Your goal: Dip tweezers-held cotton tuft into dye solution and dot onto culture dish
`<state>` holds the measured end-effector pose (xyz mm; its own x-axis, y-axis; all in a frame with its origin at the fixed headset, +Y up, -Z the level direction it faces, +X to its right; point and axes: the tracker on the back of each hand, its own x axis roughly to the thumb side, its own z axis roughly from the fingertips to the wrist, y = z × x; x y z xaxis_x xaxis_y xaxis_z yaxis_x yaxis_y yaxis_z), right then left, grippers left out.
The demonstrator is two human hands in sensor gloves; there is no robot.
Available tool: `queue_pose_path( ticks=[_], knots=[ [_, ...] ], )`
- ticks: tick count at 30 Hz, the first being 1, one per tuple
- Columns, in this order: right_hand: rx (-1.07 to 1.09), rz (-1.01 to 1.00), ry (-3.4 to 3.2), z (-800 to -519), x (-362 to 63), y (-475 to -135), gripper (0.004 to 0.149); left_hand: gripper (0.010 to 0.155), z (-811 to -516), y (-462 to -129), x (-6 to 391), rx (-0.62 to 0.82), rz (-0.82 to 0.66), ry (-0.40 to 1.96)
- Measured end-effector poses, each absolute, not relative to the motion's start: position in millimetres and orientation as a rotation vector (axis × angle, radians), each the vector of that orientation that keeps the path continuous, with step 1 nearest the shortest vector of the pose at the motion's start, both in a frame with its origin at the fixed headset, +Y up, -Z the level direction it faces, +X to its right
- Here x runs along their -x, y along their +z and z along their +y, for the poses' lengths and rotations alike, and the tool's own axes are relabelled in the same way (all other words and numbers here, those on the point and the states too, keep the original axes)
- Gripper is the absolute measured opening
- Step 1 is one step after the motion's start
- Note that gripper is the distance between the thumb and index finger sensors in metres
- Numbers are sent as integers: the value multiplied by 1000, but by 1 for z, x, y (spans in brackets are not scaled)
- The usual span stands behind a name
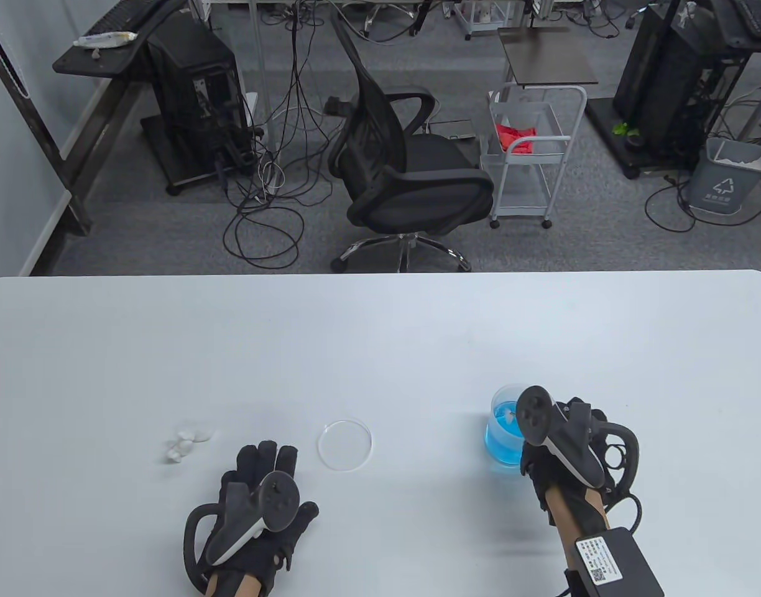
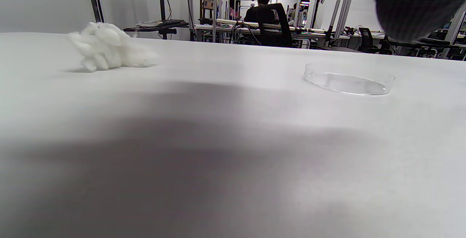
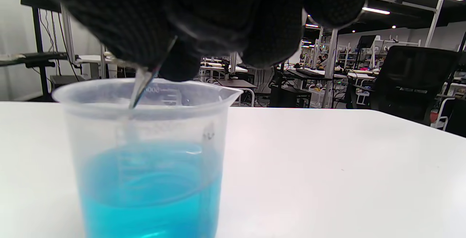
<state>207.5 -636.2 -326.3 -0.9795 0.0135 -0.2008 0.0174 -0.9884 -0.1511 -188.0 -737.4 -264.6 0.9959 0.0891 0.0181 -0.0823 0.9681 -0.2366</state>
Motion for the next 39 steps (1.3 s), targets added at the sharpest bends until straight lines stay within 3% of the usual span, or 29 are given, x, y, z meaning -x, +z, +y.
queue_pose_path(
  ticks=[29,39],
  knots=[
    [-280,315,-3329,-640,-225,-315,32,89,-738,-265,188,242,-24,81],
    [-361,293,-3485,-648,-240,-315,32,89,-738,-265,188,242,-24,81]
  ],
)
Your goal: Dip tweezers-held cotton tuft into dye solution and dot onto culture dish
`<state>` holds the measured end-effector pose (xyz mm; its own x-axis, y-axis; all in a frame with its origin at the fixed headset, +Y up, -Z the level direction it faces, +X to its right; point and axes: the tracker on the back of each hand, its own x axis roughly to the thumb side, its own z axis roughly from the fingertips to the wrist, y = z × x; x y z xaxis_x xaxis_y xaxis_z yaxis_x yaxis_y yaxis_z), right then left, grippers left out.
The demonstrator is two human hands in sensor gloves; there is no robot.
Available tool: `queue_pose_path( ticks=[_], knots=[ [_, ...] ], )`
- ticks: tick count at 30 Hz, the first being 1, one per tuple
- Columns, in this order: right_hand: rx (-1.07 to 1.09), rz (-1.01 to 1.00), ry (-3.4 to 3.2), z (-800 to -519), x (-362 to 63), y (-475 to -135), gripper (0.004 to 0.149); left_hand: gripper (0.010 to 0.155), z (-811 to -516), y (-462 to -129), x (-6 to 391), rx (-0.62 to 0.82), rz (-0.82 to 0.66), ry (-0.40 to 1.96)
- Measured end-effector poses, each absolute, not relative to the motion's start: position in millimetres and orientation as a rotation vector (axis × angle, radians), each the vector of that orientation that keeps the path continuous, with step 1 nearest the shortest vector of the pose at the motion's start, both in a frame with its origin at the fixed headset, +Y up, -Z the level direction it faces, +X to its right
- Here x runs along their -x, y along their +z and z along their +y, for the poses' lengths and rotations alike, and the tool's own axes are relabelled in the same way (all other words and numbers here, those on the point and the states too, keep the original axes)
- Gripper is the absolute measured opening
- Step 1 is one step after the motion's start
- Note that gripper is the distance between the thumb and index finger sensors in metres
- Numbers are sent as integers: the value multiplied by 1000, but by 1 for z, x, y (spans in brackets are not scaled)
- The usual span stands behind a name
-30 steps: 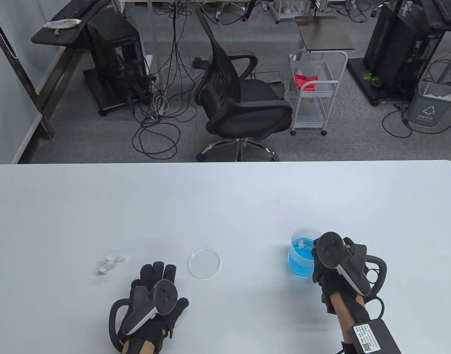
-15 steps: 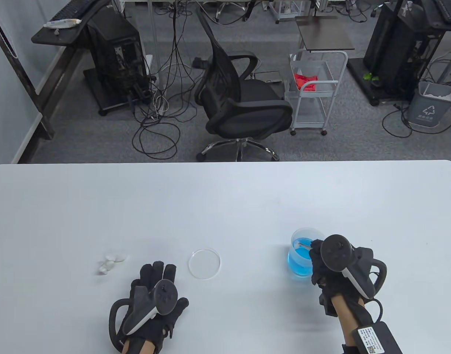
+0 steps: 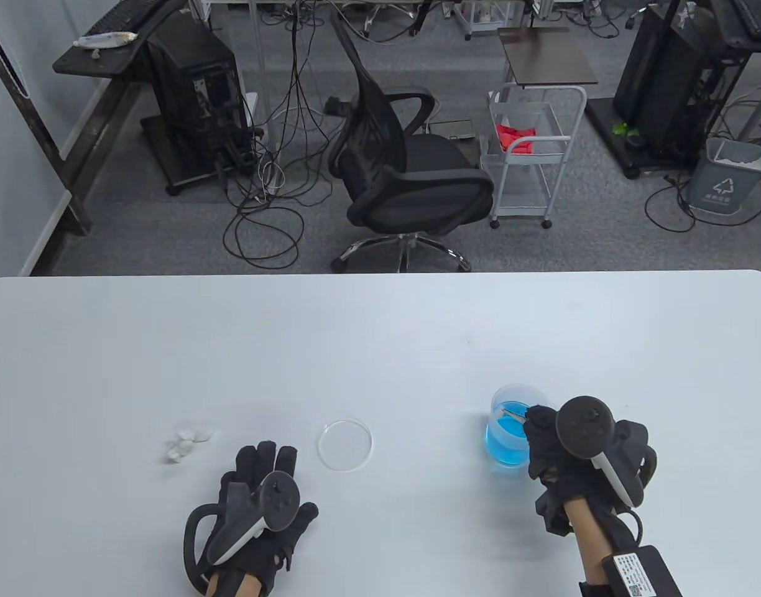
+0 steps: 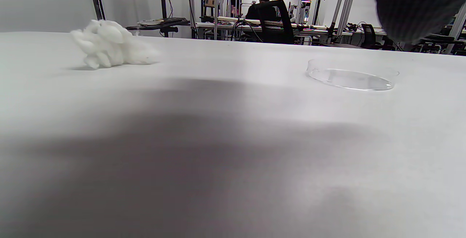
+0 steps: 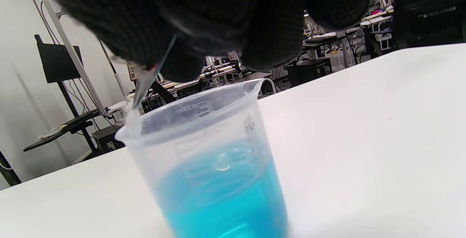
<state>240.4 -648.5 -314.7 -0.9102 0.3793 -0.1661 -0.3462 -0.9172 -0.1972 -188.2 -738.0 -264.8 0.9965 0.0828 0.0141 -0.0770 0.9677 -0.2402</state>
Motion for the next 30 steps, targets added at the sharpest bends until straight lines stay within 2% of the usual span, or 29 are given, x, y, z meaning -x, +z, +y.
queue_pose_path(
  ticks=[12,19,30],
  knots=[
    [311,-204,2668,-656,-252,-315,32,89,-738,-265,188,242,-24,81],
    [351,-306,2690,-651,-253,-312,32,89,-738,-264,187,256,-22,65],
    [358,-359,2703,-648,-252,-310,32,90,-739,-264,186,267,-21,63]
  ],
)
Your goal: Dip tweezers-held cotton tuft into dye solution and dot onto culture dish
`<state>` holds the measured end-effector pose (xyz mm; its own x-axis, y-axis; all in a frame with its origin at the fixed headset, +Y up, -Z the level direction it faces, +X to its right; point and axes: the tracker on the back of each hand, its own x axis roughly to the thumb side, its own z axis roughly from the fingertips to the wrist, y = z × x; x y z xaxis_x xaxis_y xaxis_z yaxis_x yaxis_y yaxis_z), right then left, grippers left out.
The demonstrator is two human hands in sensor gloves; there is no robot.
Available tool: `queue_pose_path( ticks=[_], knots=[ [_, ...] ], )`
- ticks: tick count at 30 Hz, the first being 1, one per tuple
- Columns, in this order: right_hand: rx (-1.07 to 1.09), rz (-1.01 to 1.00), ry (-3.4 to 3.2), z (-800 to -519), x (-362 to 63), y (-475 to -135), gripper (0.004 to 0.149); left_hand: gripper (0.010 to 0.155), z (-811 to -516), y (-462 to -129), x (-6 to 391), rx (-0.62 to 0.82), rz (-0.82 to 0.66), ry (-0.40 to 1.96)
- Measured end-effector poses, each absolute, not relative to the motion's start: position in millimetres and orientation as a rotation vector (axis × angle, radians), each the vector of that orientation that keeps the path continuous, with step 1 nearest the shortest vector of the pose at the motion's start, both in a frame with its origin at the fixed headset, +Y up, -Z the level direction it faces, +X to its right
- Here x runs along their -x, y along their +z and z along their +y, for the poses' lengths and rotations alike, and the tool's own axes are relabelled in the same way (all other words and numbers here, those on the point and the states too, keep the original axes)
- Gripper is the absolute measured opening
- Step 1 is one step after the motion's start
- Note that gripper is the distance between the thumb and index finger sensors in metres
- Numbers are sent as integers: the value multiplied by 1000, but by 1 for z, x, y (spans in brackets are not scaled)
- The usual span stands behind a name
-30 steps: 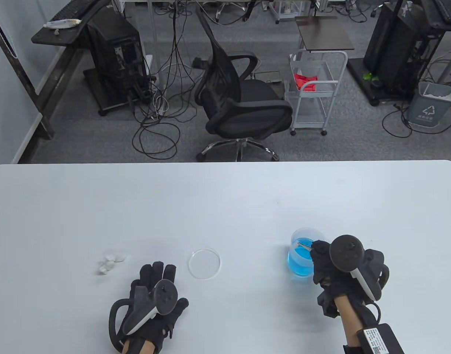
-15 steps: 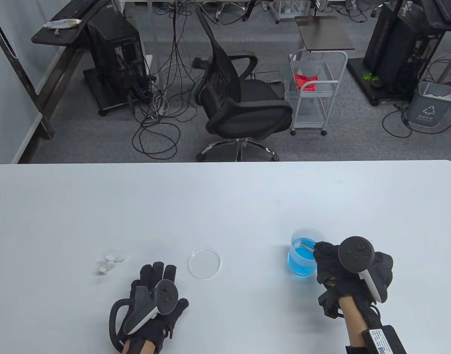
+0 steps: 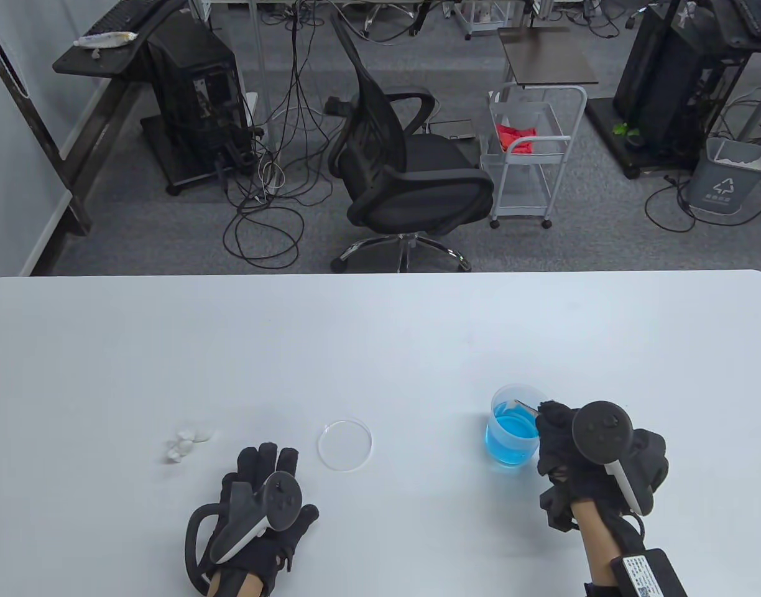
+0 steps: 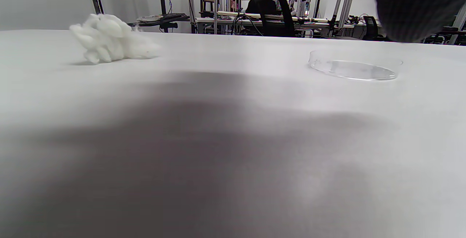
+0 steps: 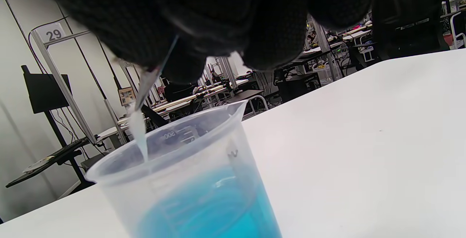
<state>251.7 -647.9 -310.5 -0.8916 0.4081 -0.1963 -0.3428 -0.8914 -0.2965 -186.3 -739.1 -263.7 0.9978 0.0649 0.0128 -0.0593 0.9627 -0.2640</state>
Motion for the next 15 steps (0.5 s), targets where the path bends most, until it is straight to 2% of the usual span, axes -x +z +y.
queue_pose_path(
  ticks=[15],
  knots=[
    [320,-348,2618,-651,-256,-311,32,90,-740,-267,188,280,-20,76]
  ],
)
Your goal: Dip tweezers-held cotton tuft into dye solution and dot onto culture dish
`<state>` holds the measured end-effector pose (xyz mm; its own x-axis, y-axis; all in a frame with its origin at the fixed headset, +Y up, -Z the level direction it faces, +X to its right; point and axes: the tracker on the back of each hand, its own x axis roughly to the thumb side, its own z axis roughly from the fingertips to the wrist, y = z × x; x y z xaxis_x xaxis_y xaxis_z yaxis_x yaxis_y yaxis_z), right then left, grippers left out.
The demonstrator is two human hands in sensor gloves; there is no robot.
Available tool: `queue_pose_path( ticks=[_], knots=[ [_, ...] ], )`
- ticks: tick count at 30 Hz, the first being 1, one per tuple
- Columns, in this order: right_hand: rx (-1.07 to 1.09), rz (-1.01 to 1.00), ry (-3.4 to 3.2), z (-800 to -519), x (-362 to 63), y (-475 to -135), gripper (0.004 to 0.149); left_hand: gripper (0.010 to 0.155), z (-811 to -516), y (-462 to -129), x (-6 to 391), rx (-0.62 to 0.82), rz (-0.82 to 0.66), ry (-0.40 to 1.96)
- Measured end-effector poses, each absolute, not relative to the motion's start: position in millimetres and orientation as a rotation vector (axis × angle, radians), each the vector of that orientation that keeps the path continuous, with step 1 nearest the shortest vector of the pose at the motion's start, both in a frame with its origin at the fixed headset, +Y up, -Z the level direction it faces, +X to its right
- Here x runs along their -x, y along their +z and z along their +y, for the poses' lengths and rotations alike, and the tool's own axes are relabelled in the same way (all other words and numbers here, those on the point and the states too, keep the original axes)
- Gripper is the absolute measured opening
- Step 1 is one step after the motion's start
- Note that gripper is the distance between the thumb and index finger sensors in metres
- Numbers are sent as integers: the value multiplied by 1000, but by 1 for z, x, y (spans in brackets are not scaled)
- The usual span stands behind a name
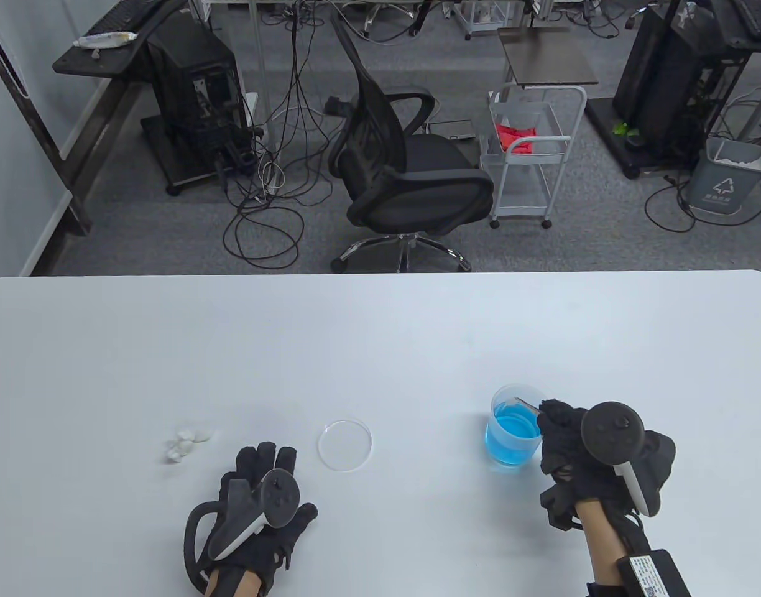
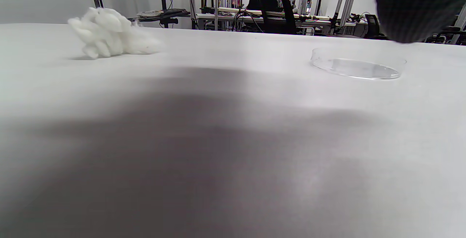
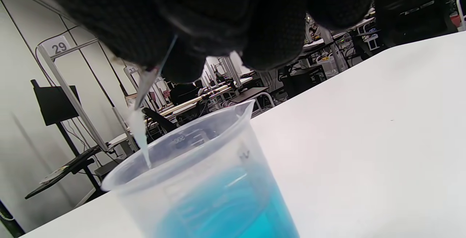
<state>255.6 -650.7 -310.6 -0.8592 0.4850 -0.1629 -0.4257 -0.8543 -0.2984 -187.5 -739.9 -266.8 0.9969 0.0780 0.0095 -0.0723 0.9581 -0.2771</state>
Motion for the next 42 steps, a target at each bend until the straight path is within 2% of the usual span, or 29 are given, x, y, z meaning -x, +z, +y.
queue_pose_path(
  ticks=[7,18,30,42],
  knots=[
    [303,-346,2625,-652,-250,-311,32,90,-740,-268,187,282,-21,75],
    [354,-390,2604,-645,-262,-303,31,91,-738,-269,187,278,-27,53],
    [386,-488,2609,-616,-262,-292,32,93,-721,-284,186,255,-48,59],
    [295,-357,2658,-648,-245,-300,31,93,-726,-288,186,264,-59,66]
  ],
)
